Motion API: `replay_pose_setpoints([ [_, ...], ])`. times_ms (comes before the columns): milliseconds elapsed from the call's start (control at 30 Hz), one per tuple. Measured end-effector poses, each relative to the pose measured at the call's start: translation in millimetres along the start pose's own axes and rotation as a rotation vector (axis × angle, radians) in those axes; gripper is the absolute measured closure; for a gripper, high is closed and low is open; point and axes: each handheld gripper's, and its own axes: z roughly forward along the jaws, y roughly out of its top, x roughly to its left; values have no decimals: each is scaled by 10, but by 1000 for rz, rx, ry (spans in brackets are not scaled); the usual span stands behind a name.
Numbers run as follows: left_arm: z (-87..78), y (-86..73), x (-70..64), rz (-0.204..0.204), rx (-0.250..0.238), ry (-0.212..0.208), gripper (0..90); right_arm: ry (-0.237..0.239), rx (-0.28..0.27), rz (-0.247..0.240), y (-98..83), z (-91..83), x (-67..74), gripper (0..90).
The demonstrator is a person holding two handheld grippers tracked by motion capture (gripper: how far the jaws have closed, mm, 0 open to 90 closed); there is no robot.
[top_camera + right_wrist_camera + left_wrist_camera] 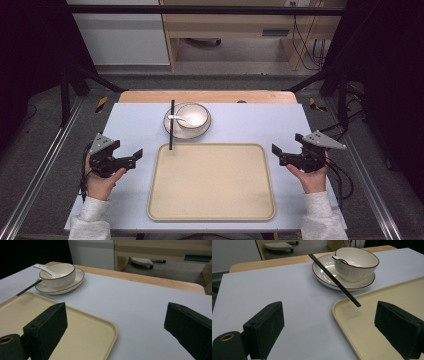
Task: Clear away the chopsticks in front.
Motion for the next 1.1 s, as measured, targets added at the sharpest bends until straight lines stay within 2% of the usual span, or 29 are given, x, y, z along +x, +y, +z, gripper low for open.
replay_pose_setpoints([
  [167,17,29,-4,1,-4,-3,93,-7,10,10,-27,13,-10,51],
  [267,33,52,-8,3,-5,-2,97,-7,17,0,-35,19,-7,51],
  [633,161,262,-37,25,-7,7,105,-6,16,6,-21,15,1,48],
  [800,207,321,-21,17,-8,8,114,-6,13,9,-13,23,7,49],
  [1067,410,454,-51,16,-3,3,138,-9,15,-2,14,25,42,48],
  [1100,469,472,-68,23,6,13,144,-10,16,-4,14,24,42,49],
])
